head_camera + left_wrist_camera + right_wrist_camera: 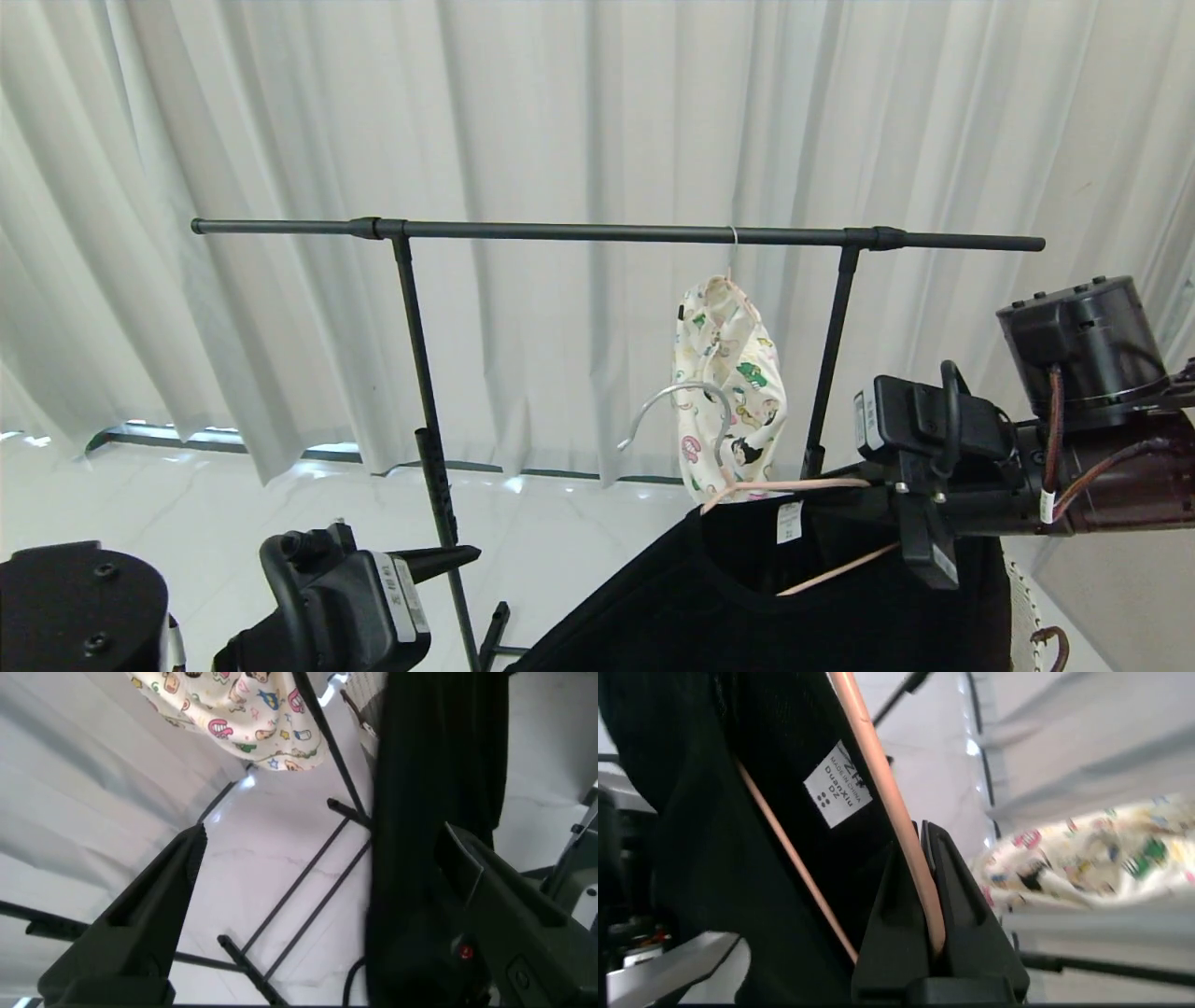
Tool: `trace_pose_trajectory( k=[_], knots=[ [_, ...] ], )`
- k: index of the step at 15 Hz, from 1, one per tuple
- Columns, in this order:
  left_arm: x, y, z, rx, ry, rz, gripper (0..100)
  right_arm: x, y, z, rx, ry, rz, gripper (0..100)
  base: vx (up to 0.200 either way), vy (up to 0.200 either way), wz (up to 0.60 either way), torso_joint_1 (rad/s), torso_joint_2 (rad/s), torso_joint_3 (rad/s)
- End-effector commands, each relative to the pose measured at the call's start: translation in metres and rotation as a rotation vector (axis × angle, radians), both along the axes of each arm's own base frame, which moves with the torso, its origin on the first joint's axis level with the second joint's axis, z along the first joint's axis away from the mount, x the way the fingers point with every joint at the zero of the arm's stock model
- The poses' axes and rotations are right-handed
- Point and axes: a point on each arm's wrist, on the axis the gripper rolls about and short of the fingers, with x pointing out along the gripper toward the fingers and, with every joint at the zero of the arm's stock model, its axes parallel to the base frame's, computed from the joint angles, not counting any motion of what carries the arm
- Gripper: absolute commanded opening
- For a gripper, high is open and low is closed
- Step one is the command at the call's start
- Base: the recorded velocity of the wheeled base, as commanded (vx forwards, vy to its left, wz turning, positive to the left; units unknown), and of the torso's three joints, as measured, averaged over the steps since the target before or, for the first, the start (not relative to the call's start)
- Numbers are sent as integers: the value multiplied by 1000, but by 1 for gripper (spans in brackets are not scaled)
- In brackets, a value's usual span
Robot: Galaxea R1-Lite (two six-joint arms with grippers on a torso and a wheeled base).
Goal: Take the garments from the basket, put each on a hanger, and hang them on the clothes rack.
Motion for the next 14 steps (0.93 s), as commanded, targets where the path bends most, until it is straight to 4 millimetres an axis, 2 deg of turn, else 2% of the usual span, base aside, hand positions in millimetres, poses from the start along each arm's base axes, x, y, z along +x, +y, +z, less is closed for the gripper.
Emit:
trace_pose_trajectory(
  k=[1,2,3,5,6,9,11,12,14],
  knots=[
    [-2,2,7,-30,-21,3,100,8,-14,-1,-1,3,-67,0,0,0,0,0,0,0],
    [-1,2,7,-29,-20,3,100,9,-16,0,1,0,-74,0,0,0,0,0,0,0],
    [-1,7,-2,-3,2,27,100,9,-22,4,11,-11,-92,0,0,0,0,0,0,0],
    [5,22,-30,91,94,118,100,5,-25,9,32,-24,-89,0,0,0,0,0,0,0],
    [12,23,-39,124,139,146,100,2,-25,13,54,-15,-85,0,0,0,0,0,0,0],
    [15,21,-53,169,214,127,100,-6,-28,19,81,-21,-82,0,0,0,0,0,0,0],
    [19,18,-55,177,230,118,100,-11,-29,21,89,-29,-77,0,0,0,0,0,0,0],
    [21,17,-55,174,229,117,0,-12,-30,22,92,-34,-77,0,0,0,0,0,0,0],
    [21,16,-54,173,228,124,0,-14,-31,22,95,-28,-83,0,0,0,0,0,0,0]
  ],
)
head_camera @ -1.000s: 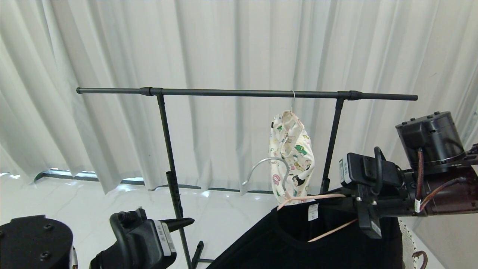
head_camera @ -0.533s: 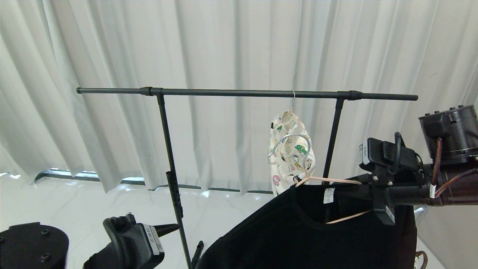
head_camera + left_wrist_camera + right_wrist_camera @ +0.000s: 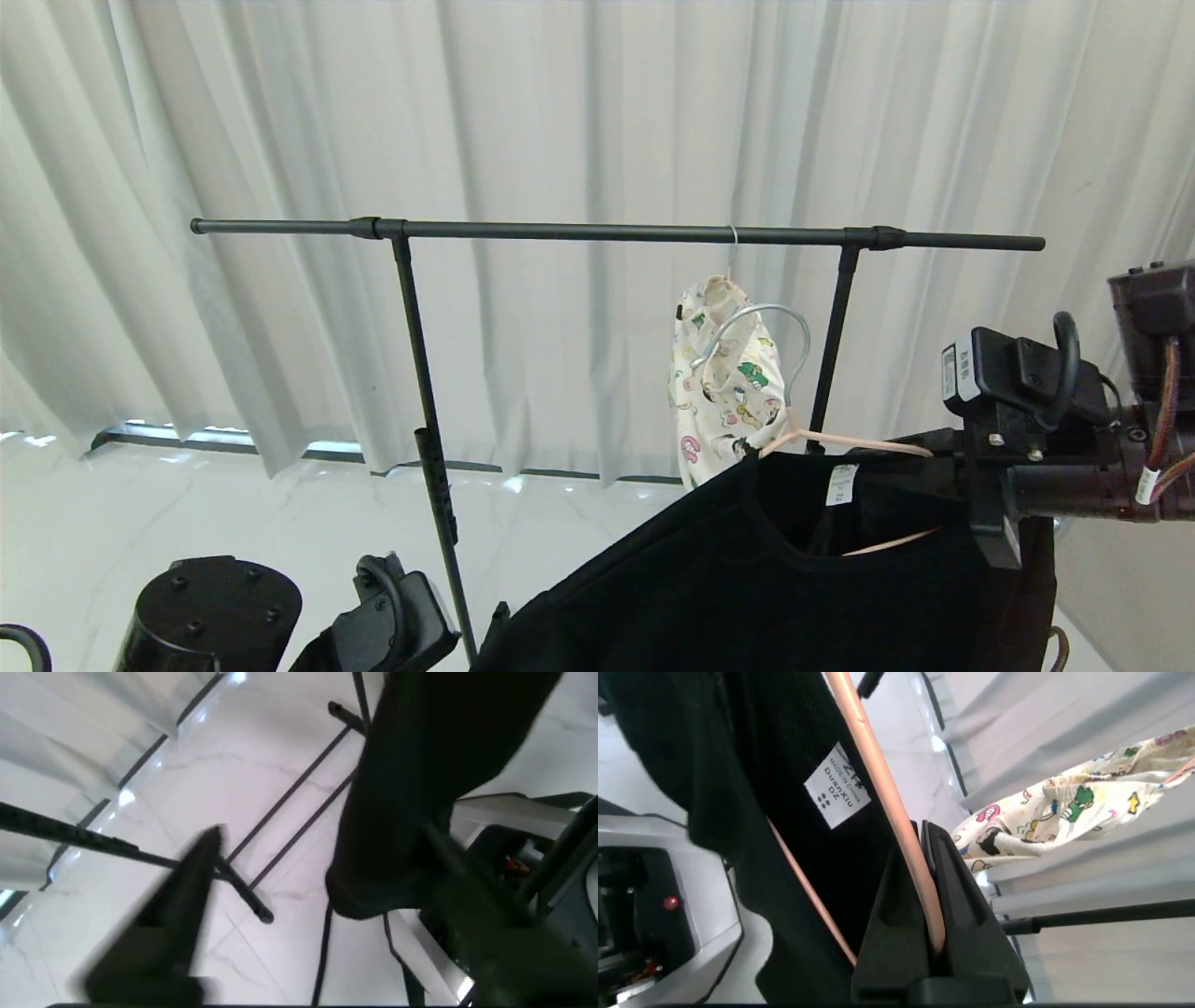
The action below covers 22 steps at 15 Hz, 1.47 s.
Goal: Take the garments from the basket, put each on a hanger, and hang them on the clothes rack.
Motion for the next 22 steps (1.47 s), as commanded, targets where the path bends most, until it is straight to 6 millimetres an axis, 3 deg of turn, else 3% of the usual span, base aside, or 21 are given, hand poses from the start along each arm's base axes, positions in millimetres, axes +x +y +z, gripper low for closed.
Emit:
trace_pose_trajectory(
  k=[1,7,13,14,17,22],
  knots=[
    [3,2,-3,12,13,26,0,-2,-2,2,11,2,-11,0,0,0,0,0,0,0],
    [28,48,-5,74,-11,397,0,7,-16,7,85,35,-159,0,0,0,0,0,0,0],
    [27,37,9,15,-80,343,0,9,-15,8,118,57,-198,0,0,0,0,0,0,0],
    [26,35,12,-1,-97,324,100,9,-15,8,118,57,-198,0,0,0,0,0,0,0],
    [22,36,18,-37,-119,304,100,10,-15,8,114,56,-218,0,0,0,0,0,0,0],
    [17,39,48,-207,-199,375,100,15,-18,6,138,119,-492,0,0,0,0,0,0,0]
  ],
)
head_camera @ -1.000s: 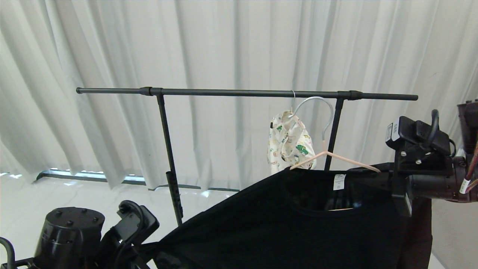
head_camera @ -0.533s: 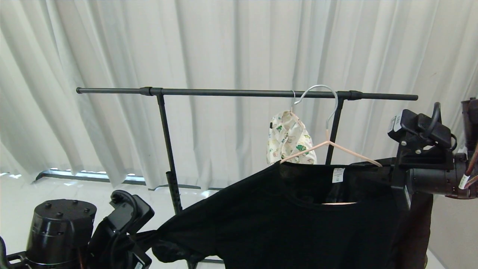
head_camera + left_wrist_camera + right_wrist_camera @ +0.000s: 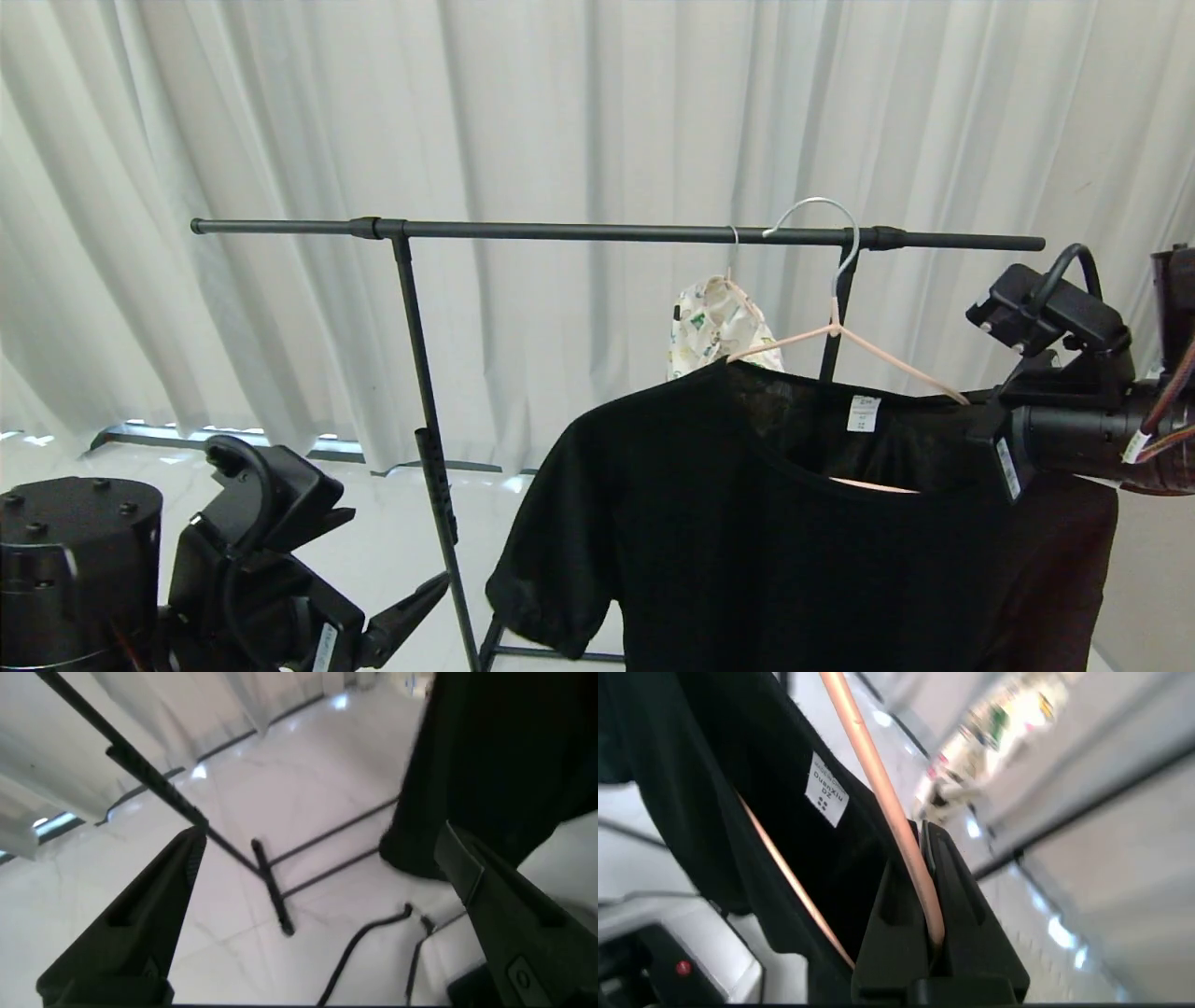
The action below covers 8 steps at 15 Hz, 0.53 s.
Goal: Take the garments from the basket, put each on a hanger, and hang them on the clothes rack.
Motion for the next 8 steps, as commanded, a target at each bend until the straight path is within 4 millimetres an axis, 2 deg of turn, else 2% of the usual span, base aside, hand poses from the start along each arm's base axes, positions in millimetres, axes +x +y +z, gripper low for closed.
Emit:
trace_pose_trajectory(
  k=[1,8],
  knots=[
    [-5,4,12,-31,-62,18,100,3,1,-3,2,23,-57,0,0,0,0,0,0,0],
    [8,5,14,62,-89,221,100,15,1,-18,-103,37,-273,0,0,0,0,0,0,0]
  ],
)
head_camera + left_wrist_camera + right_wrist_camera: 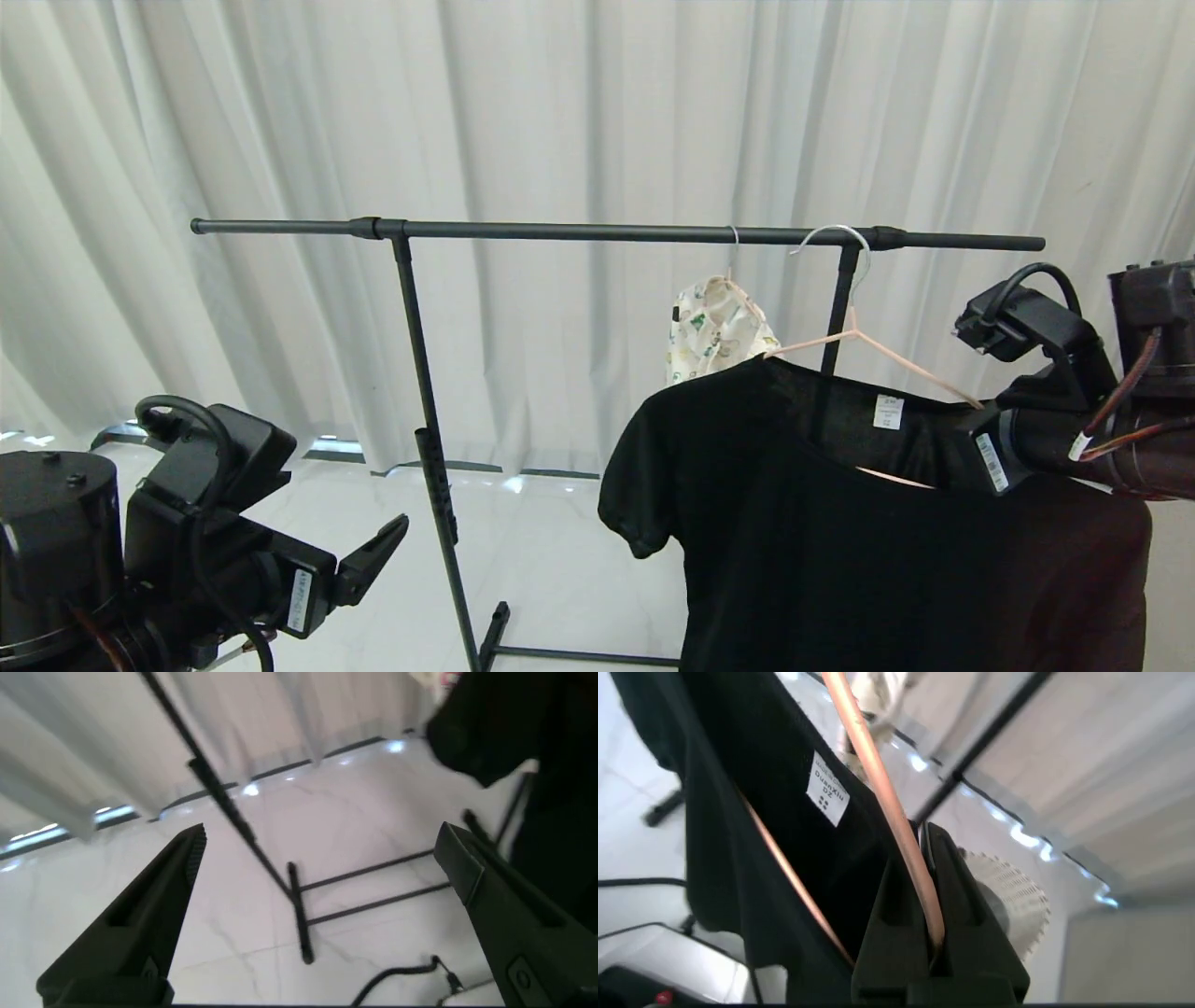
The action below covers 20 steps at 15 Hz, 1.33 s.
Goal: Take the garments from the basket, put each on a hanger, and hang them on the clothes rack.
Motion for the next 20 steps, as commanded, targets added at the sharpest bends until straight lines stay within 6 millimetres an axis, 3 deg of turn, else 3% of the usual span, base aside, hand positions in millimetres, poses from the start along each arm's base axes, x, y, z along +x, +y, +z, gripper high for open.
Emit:
trace_pose_trajectory(
  k=[1,9,13,17,20],
  knots=[
    [4,-1,0,5,6,3,100,6,4,-5,-11,17,3,0,0,0,0,0,0,0],
    [4,-2,1,3,1,5,100,22,14,-9,4,-22,6,0,0,175,0,1,3,4],
    [5,-3,3,4,-5,-2,100,41,27,-4,9,-50,-31,0,0,0,0,0,0,0],
    [5,-4,2,18,-4,-12,100,63,37,-4,-28,-76,-191,0,0,0,0,0,0,0],
    [4,-5,3,81,-17,-47,100,67,41,-4,4,-79,-249,0,0,0,0,0,0,0]
  ],
)
